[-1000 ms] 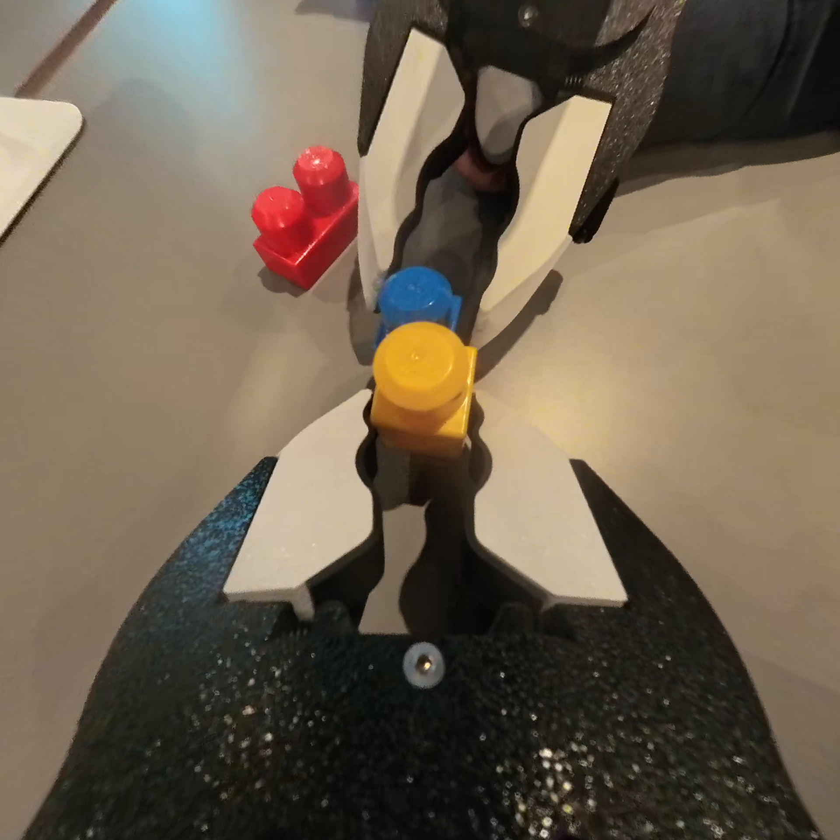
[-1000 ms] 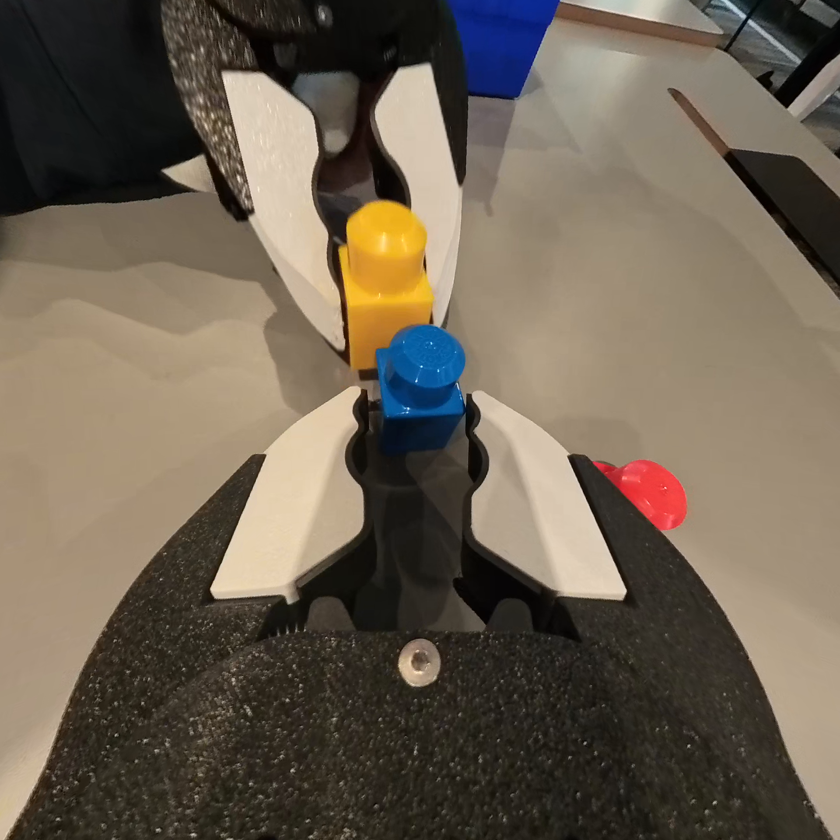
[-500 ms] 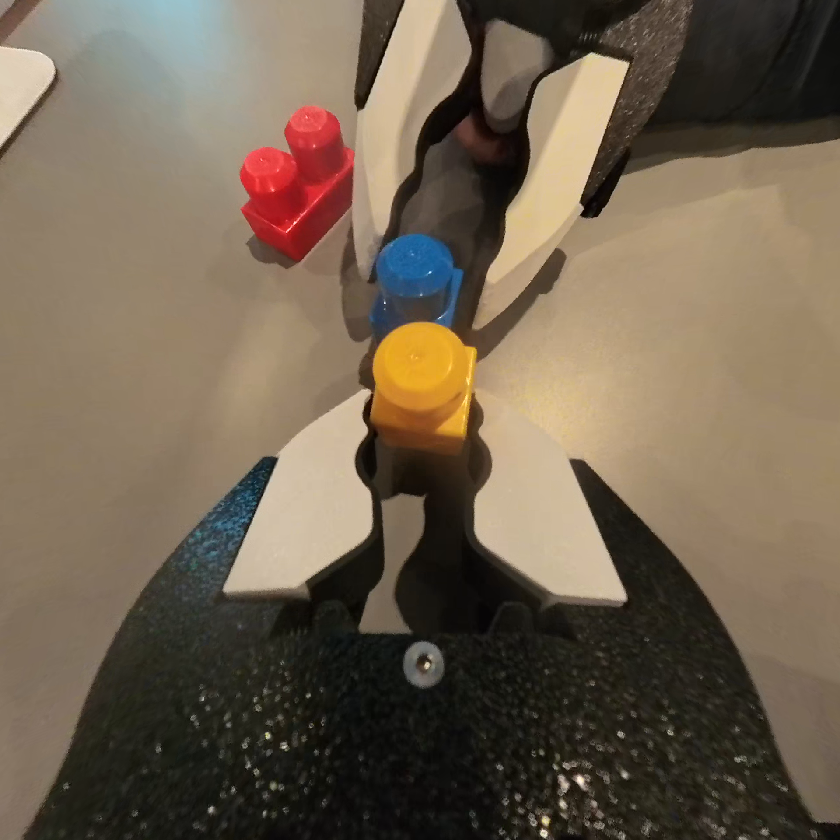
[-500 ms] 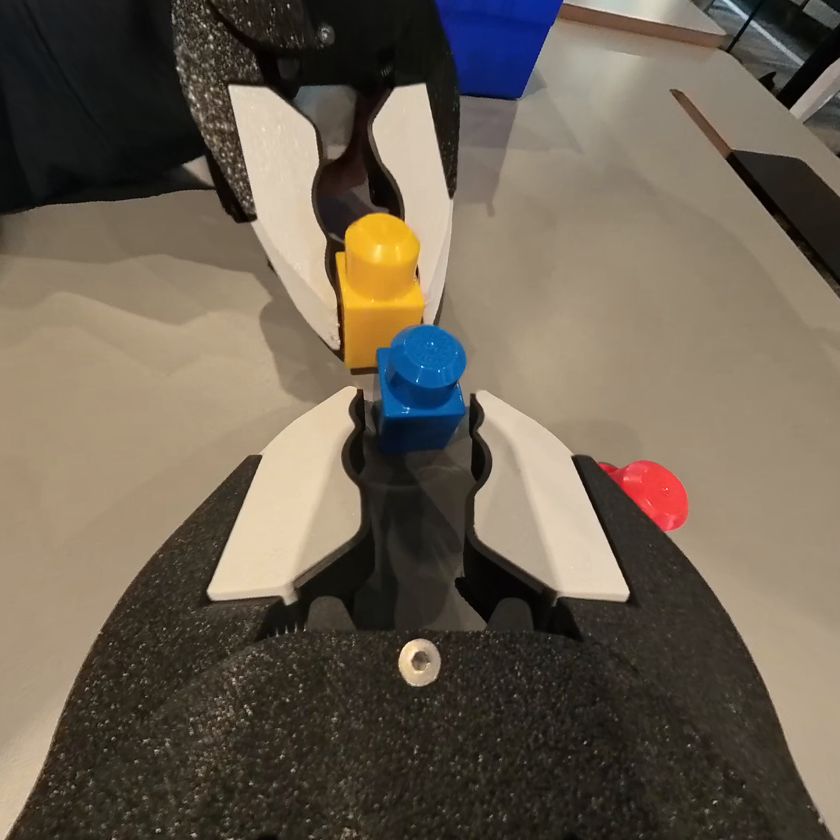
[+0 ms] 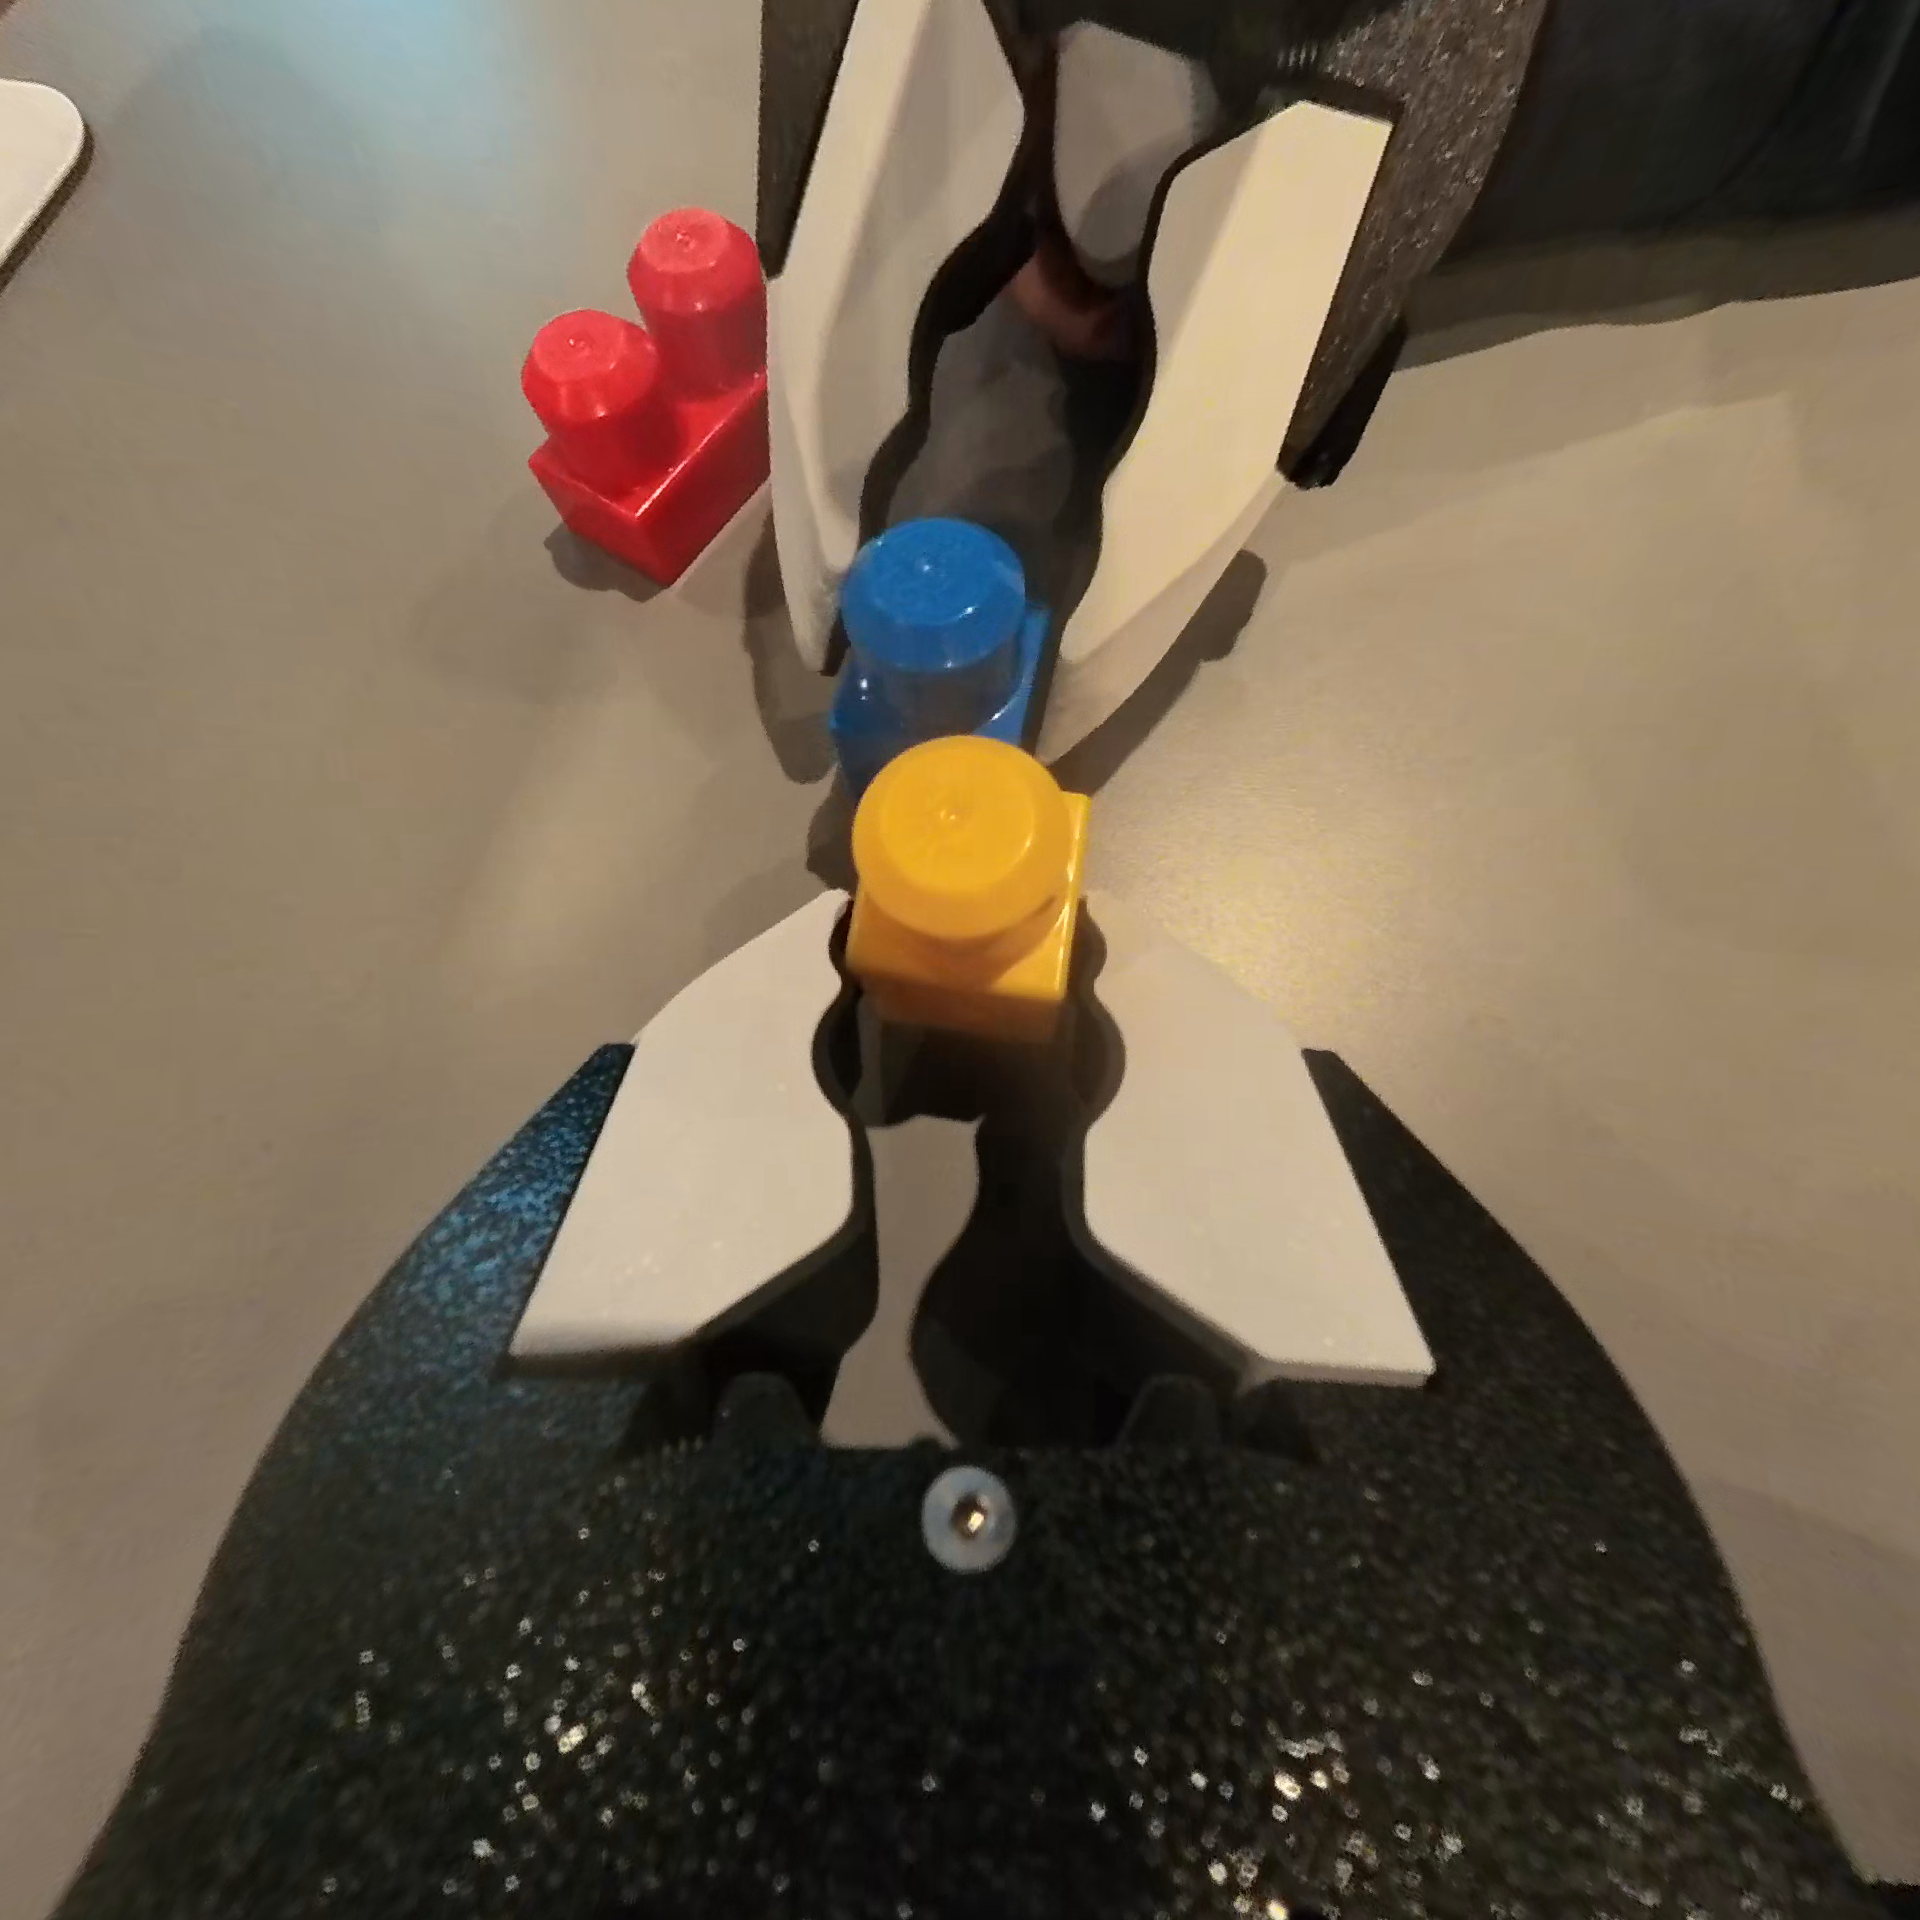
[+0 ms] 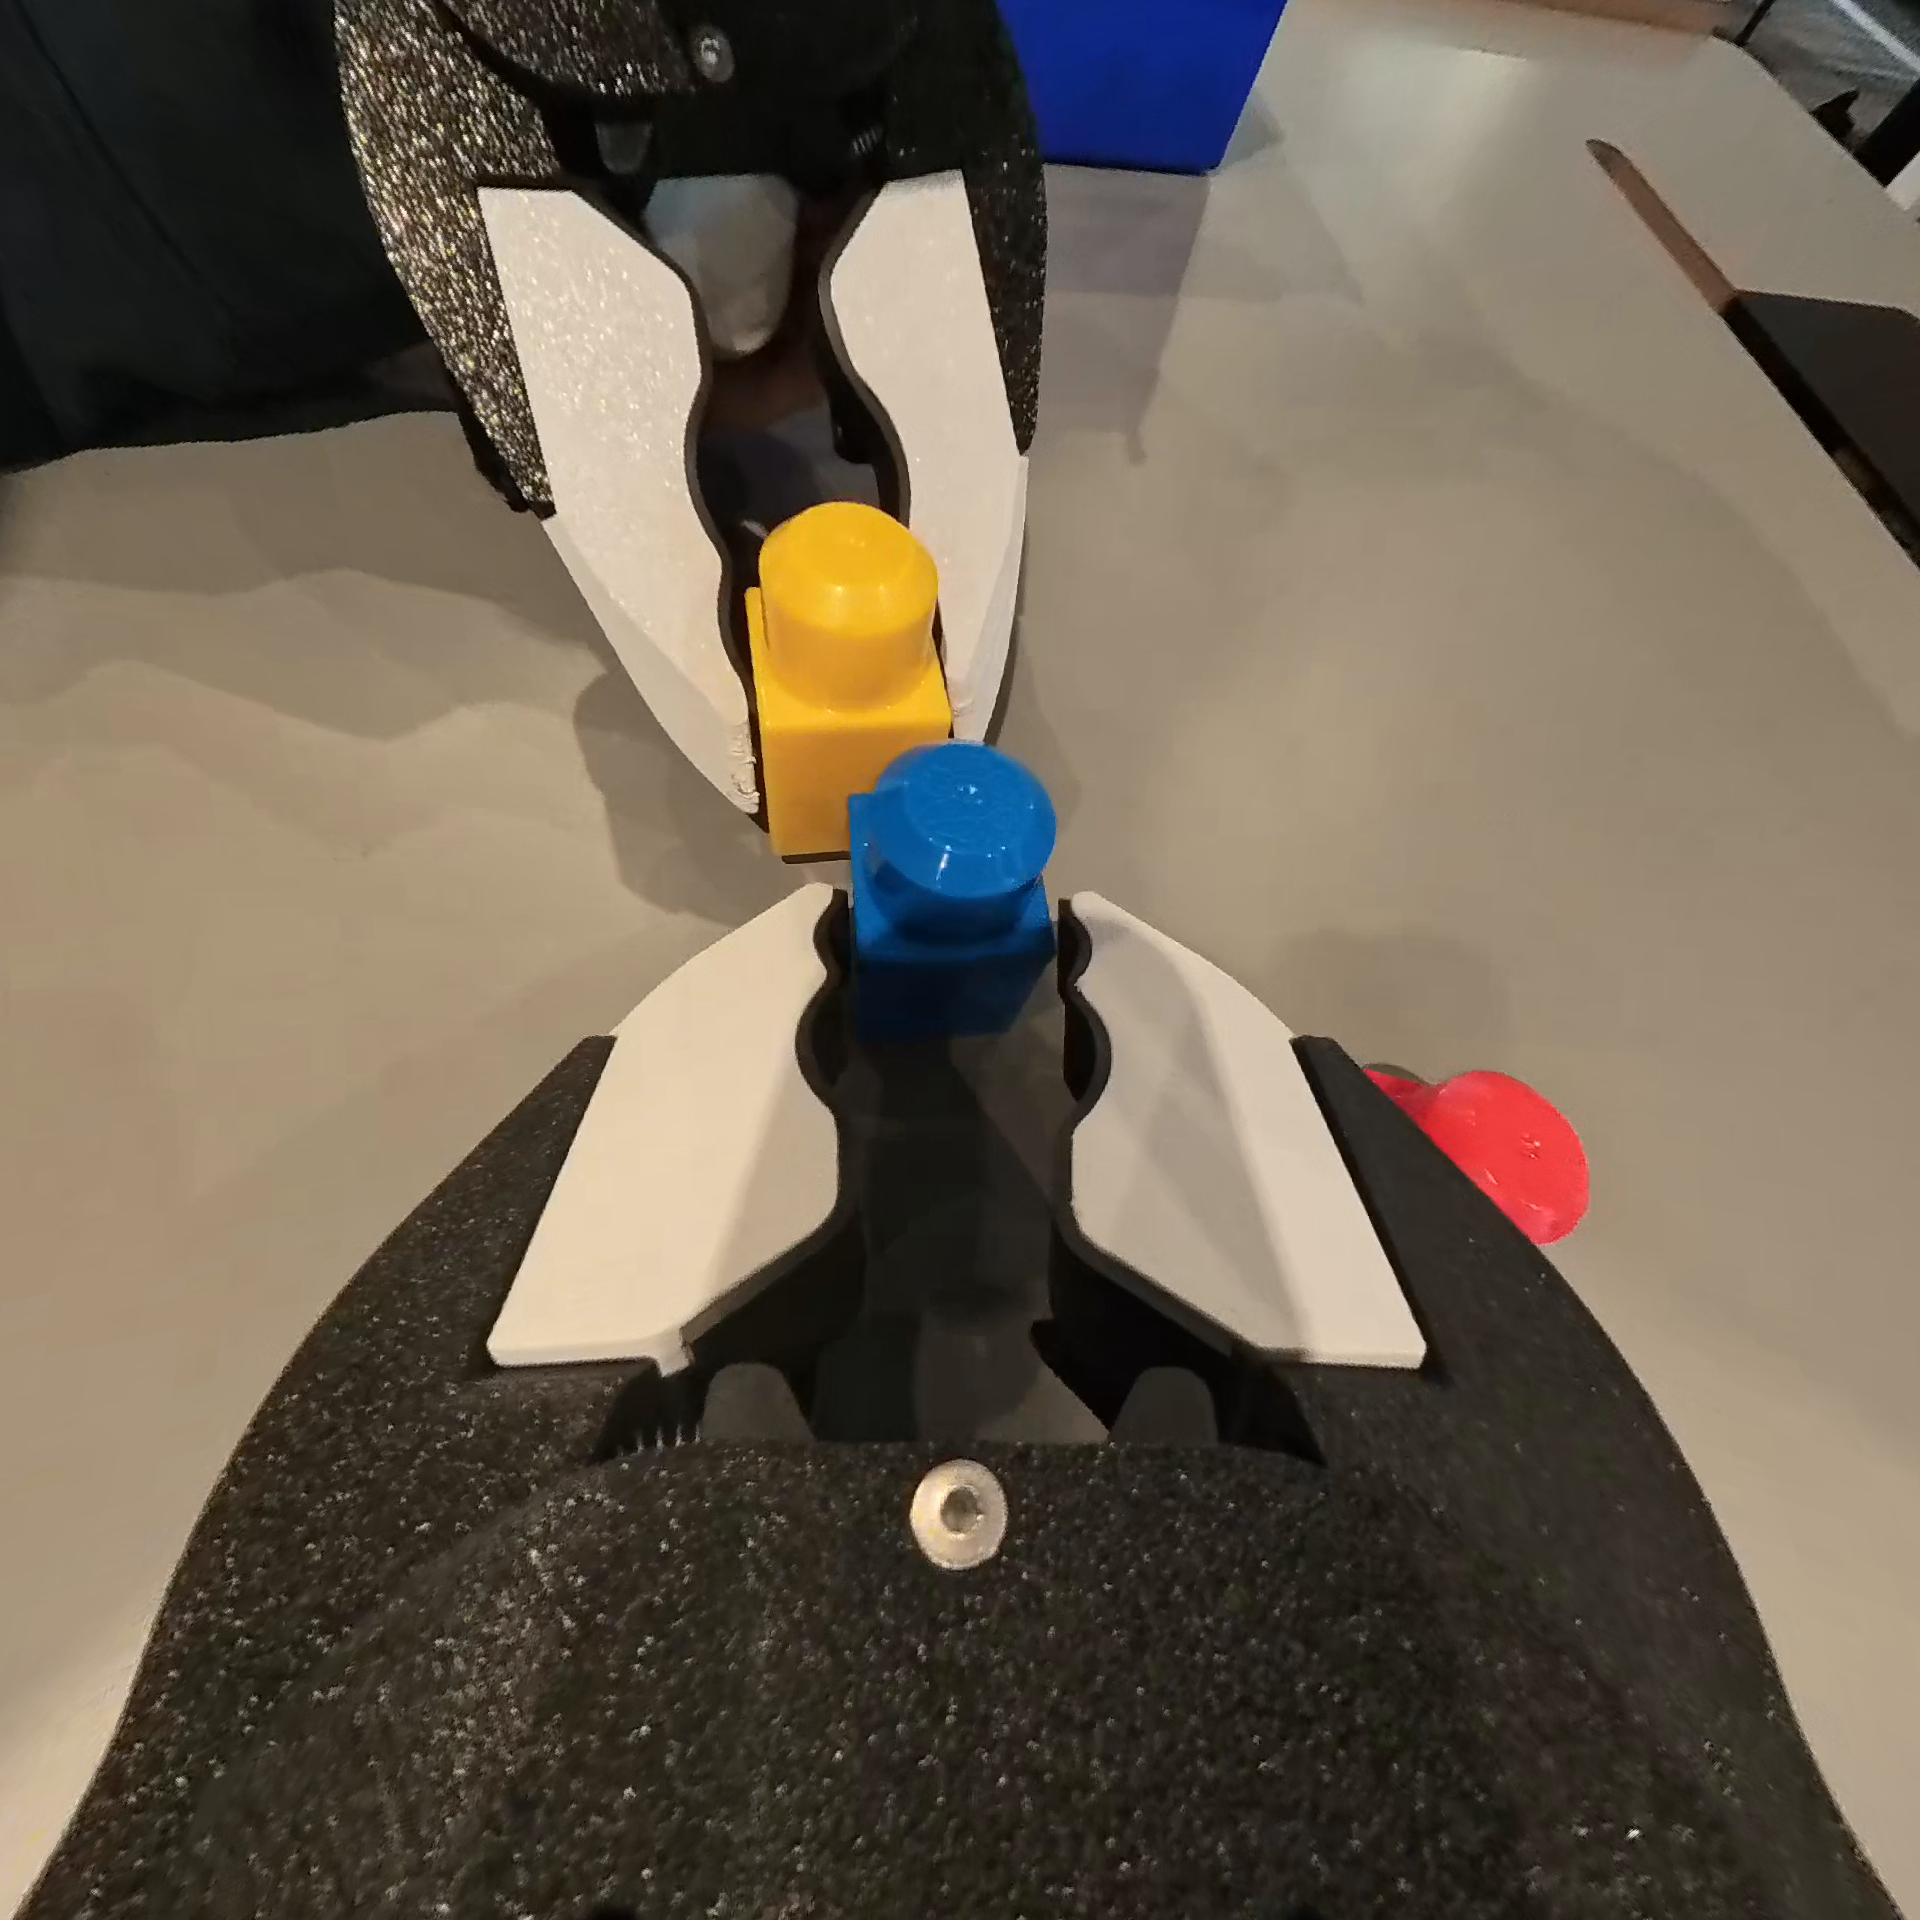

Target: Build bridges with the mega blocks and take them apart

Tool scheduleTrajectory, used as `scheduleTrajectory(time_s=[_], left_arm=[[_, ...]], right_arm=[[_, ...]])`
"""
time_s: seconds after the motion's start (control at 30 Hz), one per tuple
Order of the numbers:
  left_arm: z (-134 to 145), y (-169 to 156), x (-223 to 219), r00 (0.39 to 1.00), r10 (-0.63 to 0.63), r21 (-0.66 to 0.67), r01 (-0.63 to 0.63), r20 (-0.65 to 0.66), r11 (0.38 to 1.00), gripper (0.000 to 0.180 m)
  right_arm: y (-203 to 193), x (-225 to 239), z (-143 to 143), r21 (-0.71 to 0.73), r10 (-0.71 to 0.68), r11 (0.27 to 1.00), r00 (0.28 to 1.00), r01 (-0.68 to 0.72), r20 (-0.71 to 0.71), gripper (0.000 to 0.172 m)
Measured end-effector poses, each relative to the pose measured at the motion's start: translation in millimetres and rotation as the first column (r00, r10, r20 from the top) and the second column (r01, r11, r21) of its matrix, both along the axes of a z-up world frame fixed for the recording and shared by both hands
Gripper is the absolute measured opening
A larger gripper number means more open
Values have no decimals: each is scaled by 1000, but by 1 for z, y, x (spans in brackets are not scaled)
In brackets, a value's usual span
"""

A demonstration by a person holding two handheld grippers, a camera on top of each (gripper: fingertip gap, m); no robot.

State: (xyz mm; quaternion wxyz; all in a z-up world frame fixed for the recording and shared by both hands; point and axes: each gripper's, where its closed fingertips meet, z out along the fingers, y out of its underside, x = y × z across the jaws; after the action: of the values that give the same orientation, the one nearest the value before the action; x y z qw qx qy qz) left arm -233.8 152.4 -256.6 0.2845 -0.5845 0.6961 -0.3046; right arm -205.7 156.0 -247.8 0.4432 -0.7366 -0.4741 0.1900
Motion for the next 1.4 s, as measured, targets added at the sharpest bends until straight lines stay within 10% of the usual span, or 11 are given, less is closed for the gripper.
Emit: scheduleTrajectory(time_s=[0.03,1.4], left_arm=[[0,0,0,1000,-1,1,1,0,1000,37],[-7,-4,-4,1000,-3,-51,3,-3,999,38]], right_arm=[[0,0,0,-1,1,1000,1000,-1,2,38],[-3,10,8,55,-7,998,999,9,-36,38]])
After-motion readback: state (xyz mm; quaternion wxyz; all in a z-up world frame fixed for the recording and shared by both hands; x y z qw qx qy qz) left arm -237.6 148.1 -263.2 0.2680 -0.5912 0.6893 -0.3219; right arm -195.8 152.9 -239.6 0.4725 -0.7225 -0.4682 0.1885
